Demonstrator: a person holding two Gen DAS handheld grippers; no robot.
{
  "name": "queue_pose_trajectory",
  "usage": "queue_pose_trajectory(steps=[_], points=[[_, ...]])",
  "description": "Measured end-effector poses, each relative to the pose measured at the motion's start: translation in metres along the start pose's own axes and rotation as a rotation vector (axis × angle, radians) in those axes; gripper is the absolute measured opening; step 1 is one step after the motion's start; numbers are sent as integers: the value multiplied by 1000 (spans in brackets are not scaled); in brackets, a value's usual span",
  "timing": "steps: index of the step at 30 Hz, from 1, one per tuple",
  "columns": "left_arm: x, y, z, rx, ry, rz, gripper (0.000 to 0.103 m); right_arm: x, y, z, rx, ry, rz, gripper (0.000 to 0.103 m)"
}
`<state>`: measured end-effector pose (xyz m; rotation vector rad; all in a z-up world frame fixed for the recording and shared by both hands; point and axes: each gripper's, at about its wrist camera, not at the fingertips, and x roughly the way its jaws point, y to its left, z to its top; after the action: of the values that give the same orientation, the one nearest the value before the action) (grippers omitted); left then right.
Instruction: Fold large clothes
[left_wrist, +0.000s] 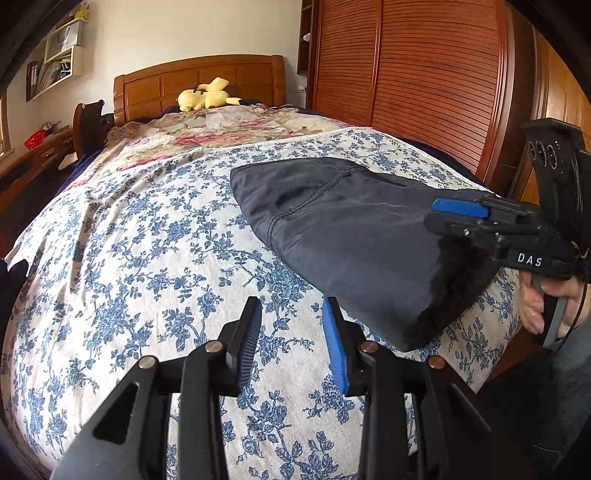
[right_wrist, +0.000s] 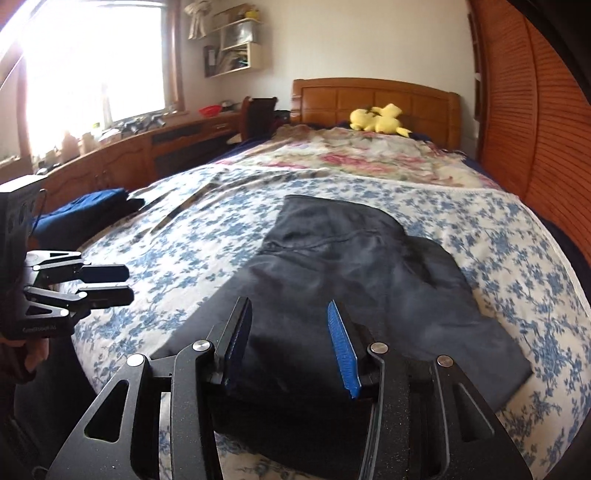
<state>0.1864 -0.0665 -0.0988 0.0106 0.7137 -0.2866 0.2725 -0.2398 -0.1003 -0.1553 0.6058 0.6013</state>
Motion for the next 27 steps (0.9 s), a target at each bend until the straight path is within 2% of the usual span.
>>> queue_pose_trajectory(steps=[4, 6, 9, 15, 21, 27], points=[[3, 4, -3, -8, 4, -7, 32, 12, 0, -9, 4, 50, 1, 43], [5, 7, -2, -11, 6, -15, 32, 21, -4, -24, 52, 129, 26, 43], [9, 10, 2, -1, -3, -20, 32, 26, -3, -43, 44, 172, -17, 43], [30, 14, 22, 7, -9, -44, 33, 11, 0, -56, 83, 100, -58, 43], [55, 16, 50, 53, -16, -34, 33, -22, -19, -48, 101, 56, -83, 43], [84, 25, 75, 64, -9, -58, 35, -43, -48, -37, 66, 57, -249, 43]])
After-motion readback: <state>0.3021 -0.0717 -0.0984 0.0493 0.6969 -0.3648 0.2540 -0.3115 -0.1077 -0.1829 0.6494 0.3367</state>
